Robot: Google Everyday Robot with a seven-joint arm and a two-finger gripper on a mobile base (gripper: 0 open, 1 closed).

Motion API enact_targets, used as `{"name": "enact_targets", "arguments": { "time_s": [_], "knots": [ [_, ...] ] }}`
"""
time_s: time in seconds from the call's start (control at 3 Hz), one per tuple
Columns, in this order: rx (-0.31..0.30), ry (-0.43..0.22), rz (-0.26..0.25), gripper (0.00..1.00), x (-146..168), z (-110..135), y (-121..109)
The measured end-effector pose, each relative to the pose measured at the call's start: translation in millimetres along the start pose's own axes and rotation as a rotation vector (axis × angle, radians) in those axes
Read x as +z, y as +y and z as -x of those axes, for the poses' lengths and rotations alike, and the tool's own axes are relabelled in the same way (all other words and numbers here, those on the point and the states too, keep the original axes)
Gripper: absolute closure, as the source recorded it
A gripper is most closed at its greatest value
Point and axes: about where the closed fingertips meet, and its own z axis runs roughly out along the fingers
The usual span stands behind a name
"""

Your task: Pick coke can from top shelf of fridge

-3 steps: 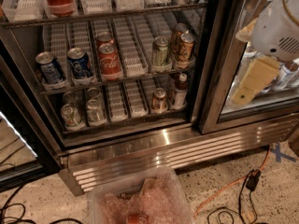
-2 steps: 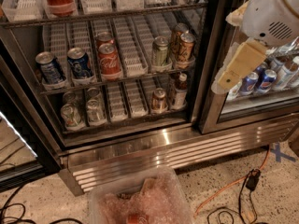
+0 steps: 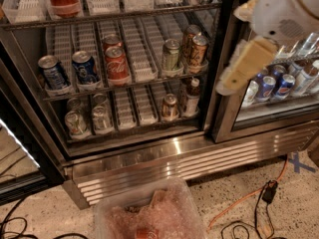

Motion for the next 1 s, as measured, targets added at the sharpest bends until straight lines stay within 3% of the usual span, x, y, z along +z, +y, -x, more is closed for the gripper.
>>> {"name": "enact_targets", "arguments": {
  "time_s": [0.33,0.67,1.0],
  "knots": [
    [-0.045,-0.075,-0.025,0.00,10.0,42.1,-4.8],
    [-0.090,-0.183,-0.034,0.00,22.8,99.9,-7.3],
    [-0.090,-0.183,-0.034,0.00,22.8,99.9,-7.3]
  ]
}}
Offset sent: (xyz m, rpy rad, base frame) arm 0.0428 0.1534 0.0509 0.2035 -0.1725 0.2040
